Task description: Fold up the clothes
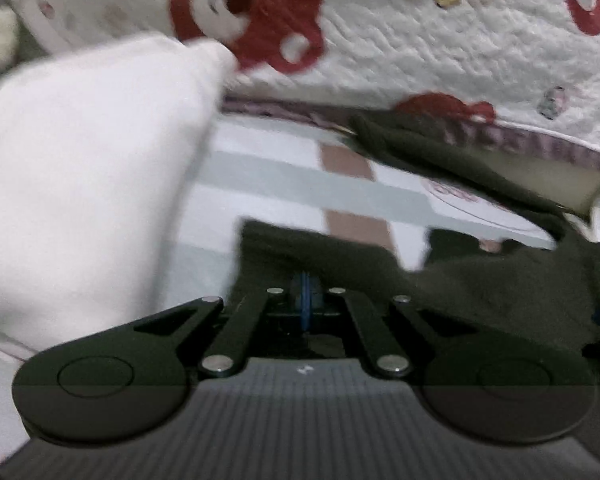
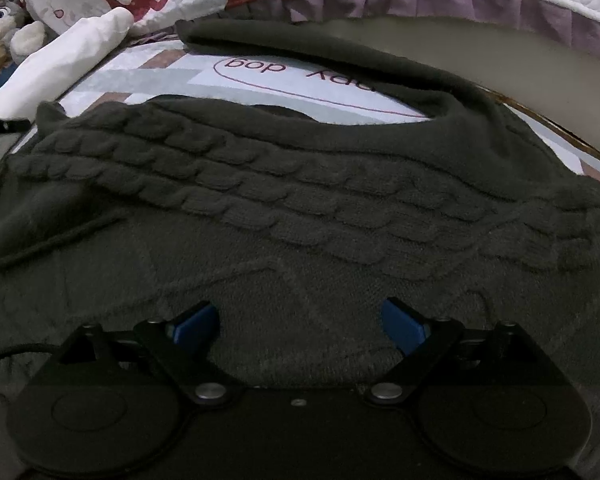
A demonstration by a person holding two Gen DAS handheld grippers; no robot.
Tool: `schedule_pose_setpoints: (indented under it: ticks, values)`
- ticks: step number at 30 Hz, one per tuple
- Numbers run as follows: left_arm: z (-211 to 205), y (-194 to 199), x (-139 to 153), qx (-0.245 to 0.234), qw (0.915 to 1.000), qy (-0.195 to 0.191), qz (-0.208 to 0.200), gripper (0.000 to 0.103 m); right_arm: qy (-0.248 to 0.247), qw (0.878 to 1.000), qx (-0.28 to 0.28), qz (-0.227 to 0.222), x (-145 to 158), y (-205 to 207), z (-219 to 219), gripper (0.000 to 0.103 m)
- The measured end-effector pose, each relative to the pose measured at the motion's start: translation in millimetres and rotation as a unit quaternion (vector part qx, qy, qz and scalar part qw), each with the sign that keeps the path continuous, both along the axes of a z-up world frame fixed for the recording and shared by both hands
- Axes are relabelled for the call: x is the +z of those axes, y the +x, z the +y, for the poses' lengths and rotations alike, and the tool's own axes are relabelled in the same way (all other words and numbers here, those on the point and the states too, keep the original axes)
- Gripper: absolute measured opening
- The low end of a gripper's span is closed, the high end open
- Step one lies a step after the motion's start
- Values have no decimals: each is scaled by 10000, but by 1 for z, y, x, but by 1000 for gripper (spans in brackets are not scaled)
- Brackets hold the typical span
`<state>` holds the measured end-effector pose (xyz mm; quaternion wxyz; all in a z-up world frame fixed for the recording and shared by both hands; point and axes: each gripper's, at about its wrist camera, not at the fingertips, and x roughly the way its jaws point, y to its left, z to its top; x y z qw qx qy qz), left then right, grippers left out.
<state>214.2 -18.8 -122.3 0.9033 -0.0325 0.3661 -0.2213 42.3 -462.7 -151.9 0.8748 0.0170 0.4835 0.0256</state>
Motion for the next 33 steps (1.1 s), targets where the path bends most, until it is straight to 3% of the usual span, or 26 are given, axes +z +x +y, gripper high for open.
schedule_pose_setpoints:
  ticks: [2,3,4,5,8,9,10,12,13,14,15,16,17,18,19,20,22,28,30,33]
  values:
    - [7,6,0,-18,9998,-84,155,17,13,10000,7,-54,0,-2,-1,93]
    - [6,8,-4,-154,9991,-27,401,43,13,10000,8,-77,0,-3,-1,93]
    - [4,10,-8,-319,9971,59,684,63,-1,10000,6,-87,0,-3,-1,93]
    - [2,12,-12,-484,9940,144,967,63,-14,10000,3,-96,0,-4,-1,93]
    - [-17,-3,-15,-702,9909,945,657,65,-41,9997,-184,-178,3,-8,-1,89]
    - [-21,-5,-16,-685,9901,1095,552,71,-13,9992,-326,-244,5,-11,-1,88]
    - [-22,-3,-19,-573,9907,1100,558,78,57,9984,-450,-327,7,-15,-1,88]
    - [-18,5,-27,-326,9946,779,604,79,114,9976,-526,-435,7,-21,-1,87]
    - [-16,8,-31,-259,9962,585,589,86,106,9975,-527,-463,7,-24,0,87]
    - [-16,10,-33,-267,9970,403,600,90,71,9977,-498,-461,7,-24,0,85]
    - [-17,11,-35,-295,9974,224,617,100,60,9978,-480,-451,8,-24,-1,84]
    - [-20,13,-36,-367,9971,164,648,102,77,9979,-479,-437,10,-22,-2,84]
    - [-25,13,-36,-395,9967,259,667,100,96,9978,-489,-433,11,-21,-4,83]
    - [-31,11,-35,-442,9959,496,616,82,110,9976,-518,-449,11,-19,-4,83]
    - [-35,8,-31,-473,9953,662,518,22,114,9973,-554,-473,11,-17,-5,82]
    - [-38,4,-27,-497,9947,803,413,10,110,9970,-584,-494,11,-15,-6,82]
    - [-41,-3,-16,-496,9942,932,188,9,64,9967,-612,-530,11,-11,-6,76]
    - [-21,-26,45,-86,9955,545,-775,5,115,9952,-625,-750,20,-9,-4,69]
    - [-8,-24,62,88,9963,260,-818,5,83,9951,-593,-783,23,-7,-3,69]
    - [-4,-18,74,253,9938,286,-1042,5,111,9947,-639,-800,23,-4,-3,69]
